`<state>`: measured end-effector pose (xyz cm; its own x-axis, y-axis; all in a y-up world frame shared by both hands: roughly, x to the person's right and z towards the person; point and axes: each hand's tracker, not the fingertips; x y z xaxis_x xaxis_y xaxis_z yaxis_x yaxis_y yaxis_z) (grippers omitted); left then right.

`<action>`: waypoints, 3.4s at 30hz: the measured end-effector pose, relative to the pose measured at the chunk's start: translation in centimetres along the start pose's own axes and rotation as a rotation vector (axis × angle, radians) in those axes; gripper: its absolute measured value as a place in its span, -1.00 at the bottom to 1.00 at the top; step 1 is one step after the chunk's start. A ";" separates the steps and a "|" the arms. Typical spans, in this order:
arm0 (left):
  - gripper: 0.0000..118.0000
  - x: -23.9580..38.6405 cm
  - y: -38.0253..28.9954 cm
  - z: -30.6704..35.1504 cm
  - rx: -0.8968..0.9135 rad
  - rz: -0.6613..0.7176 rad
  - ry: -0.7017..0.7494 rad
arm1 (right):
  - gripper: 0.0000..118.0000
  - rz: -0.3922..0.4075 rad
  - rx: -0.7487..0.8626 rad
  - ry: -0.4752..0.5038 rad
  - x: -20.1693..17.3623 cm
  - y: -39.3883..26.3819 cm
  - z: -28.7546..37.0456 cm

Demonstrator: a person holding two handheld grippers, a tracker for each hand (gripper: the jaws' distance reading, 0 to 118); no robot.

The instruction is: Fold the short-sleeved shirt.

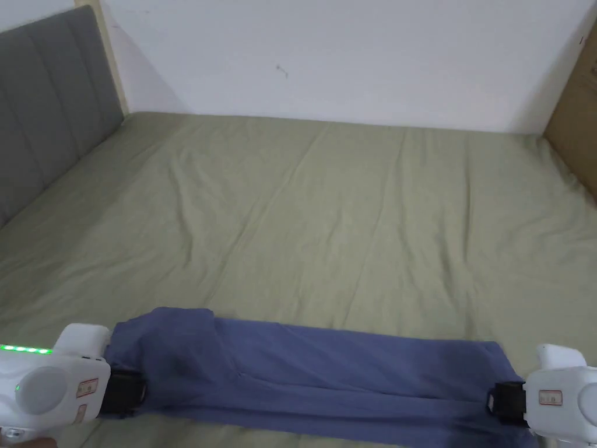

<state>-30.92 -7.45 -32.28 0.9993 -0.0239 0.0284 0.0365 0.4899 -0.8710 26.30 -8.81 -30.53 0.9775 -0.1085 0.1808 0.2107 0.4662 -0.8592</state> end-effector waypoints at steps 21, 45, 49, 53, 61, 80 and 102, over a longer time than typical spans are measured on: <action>-0.99 -0.5 -0.6 6.8 0.237 0.182 -0.210 | -1.00 0.046 0.400 0.071 -13.1 0.0 5.1; 0.95 -10.3 -0.7 -7.7 0.087 0.627 -0.753 | -1.00 0.116 0.886 -0.117 -21.2 0.4 9.5; 0.93 -10.4 -0.9 -10.7 0.097 0.774 -0.924 | -1.00 0.164 0.850 -0.134 -22.0 0.2 8.7; -0.19 -9.7 -1.6 -12.7 -0.056 0.802 -0.909 | -1.00 0.183 0.811 -0.135 -22.2 0.6 8.6; -0.81 -10.1 -0.7 -10.1 -0.027 0.710 -0.826 | -1.00 0.164 0.778 -0.128 -21.5 0.7 8.5; -0.80 -4.7 5.6 0.9 0.047 0.328 -0.314 | -1.00 0.104 0.677 -0.120 -15.8 -0.3 8.9; 0.84 18.4 7.2 -0.2 0.057 0.134 -0.579 | -1.00 0.023 0.622 -0.094 -11.1 -1.1 8.8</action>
<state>-12.23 -4.53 -38.15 0.8359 0.5125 0.1964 -0.1059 0.5018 -0.8585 15.35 -0.42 -27.39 0.9726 -0.0282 0.2308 0.1277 0.8943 -0.4289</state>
